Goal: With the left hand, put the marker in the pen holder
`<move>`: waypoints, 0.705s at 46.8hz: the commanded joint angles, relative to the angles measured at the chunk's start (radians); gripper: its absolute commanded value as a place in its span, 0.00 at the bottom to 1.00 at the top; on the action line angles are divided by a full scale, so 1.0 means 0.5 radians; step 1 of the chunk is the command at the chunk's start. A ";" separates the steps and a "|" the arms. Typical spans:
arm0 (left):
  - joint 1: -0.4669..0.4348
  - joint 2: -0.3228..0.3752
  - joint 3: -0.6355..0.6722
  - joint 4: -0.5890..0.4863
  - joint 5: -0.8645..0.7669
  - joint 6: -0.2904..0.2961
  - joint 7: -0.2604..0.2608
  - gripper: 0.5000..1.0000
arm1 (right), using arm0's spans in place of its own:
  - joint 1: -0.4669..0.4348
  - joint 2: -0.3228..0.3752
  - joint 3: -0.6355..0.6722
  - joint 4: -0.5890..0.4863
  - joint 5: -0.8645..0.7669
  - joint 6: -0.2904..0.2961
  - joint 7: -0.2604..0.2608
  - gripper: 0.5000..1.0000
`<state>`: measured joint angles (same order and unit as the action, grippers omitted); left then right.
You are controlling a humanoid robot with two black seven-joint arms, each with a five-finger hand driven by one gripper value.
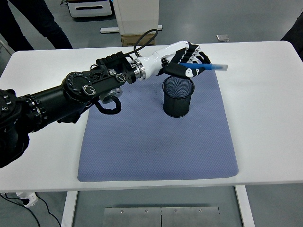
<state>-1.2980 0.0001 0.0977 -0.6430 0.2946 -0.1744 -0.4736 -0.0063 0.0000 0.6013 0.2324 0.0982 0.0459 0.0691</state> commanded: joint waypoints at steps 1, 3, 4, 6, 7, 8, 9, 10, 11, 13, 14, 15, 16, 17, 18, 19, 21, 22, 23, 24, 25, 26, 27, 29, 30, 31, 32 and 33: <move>0.034 0.000 -0.057 0.000 -0.040 0.005 -0.001 0.00 | 0.000 0.000 0.000 0.002 0.000 0.000 0.000 1.00; 0.053 0.000 -0.082 -0.003 -0.055 0.008 -0.001 0.00 | 0.000 0.000 0.000 0.002 0.000 0.000 0.000 1.00; 0.062 0.000 -0.094 -0.003 -0.062 0.008 -0.001 0.00 | 0.000 0.000 0.000 -0.001 0.000 0.000 0.000 1.00; 0.077 0.000 -0.119 -0.003 -0.080 0.011 -0.001 0.00 | 0.000 0.000 0.000 -0.001 0.000 0.000 0.000 1.00; 0.086 0.000 -0.131 -0.003 -0.089 0.014 -0.001 0.00 | 0.000 0.000 0.000 0.002 0.000 0.000 0.000 1.00; 0.096 0.000 -0.140 -0.003 -0.098 0.014 -0.001 0.00 | 0.000 0.000 0.000 0.002 0.000 0.000 0.000 1.00; 0.108 0.000 -0.152 -0.003 -0.111 0.014 -0.001 0.00 | 0.000 0.000 0.000 -0.001 0.000 0.000 0.000 1.00; 0.120 0.000 -0.162 -0.006 -0.126 0.014 -0.001 0.00 | 0.000 0.000 0.000 -0.001 0.000 0.000 0.000 1.00; 0.132 0.000 -0.171 -0.009 -0.141 0.014 -0.001 0.00 | 0.000 0.000 0.000 0.002 0.000 0.000 0.000 1.00; 0.148 0.000 -0.180 -0.009 -0.172 0.017 -0.001 0.00 | 0.000 0.000 0.000 -0.001 0.000 0.000 0.000 1.00; 0.160 0.000 -0.183 -0.009 -0.187 0.017 -0.001 0.00 | 0.000 0.000 0.000 -0.001 0.000 0.000 0.000 1.00; 0.169 0.000 -0.183 -0.012 -0.199 0.017 -0.001 0.00 | 0.000 0.000 0.000 -0.001 0.000 0.000 0.000 1.00; 0.178 0.000 -0.186 -0.009 -0.209 0.020 -0.001 0.00 | 0.000 0.000 0.000 0.002 0.000 0.000 0.000 1.00; 0.179 0.000 -0.186 -0.009 -0.209 0.021 -0.001 0.00 | 0.000 0.000 0.000 0.002 0.000 0.000 0.000 1.00; 0.206 0.000 -0.198 -0.015 -0.233 0.027 -0.001 0.00 | 0.000 0.000 0.000 0.002 0.000 0.000 0.000 1.00; 0.215 0.000 -0.204 -0.018 -0.242 0.027 -0.001 0.00 | 0.000 0.000 0.000 -0.001 0.000 0.000 0.000 1.00; 0.237 0.000 -0.223 -0.018 -0.258 0.027 -0.001 0.00 | 0.000 0.000 0.000 -0.001 0.000 0.000 0.000 1.00; 0.246 0.000 -0.232 -0.018 -0.267 0.027 -0.001 0.00 | 0.000 0.000 0.000 0.002 0.000 0.000 0.000 1.00; 0.252 0.000 -0.244 -0.018 -0.270 0.027 -0.001 0.00 | 0.000 0.000 0.000 -0.001 0.000 0.000 0.000 1.00; 0.261 0.000 -0.254 -0.018 -0.270 0.027 -0.001 0.00 | 0.000 0.000 0.000 0.002 0.000 0.000 0.000 1.00; 0.270 0.000 -0.260 -0.018 -0.270 0.027 -0.001 0.00 | 0.000 0.000 0.000 -0.001 0.000 0.000 0.000 1.00; 0.271 0.000 -0.260 -0.018 -0.270 0.027 -0.001 0.00 | 0.000 0.000 0.000 -0.001 0.000 0.000 0.000 1.00; 0.301 0.000 -0.284 -0.021 -0.270 0.027 -0.001 0.00 | 0.000 0.000 0.000 0.002 0.000 0.000 0.000 1.00; 0.320 0.000 -0.300 -0.024 -0.270 0.030 -0.001 0.00 | 0.000 0.000 0.000 0.002 0.000 0.000 0.000 1.00; 0.329 0.000 -0.309 -0.027 -0.270 0.030 -0.001 0.00 | 0.000 0.000 0.000 -0.001 0.000 0.000 0.000 1.00; 0.335 0.000 -0.315 -0.030 -0.270 0.030 -0.001 0.00 | 0.000 0.000 0.000 0.002 0.000 0.000 0.000 1.00; 0.338 0.000 -0.321 -0.033 -0.270 0.030 -0.001 0.00 | 0.000 0.000 0.000 -0.001 0.000 0.000 0.000 1.00; 0.344 0.000 -0.327 -0.033 -0.270 0.033 -0.001 0.00 | 0.000 0.000 0.000 0.002 0.000 0.000 0.000 1.00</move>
<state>-1.1338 0.0000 -0.0568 -0.6566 0.1593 -0.1594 -0.4740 -0.0060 0.0000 0.6013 0.2326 0.0982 0.0460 0.0690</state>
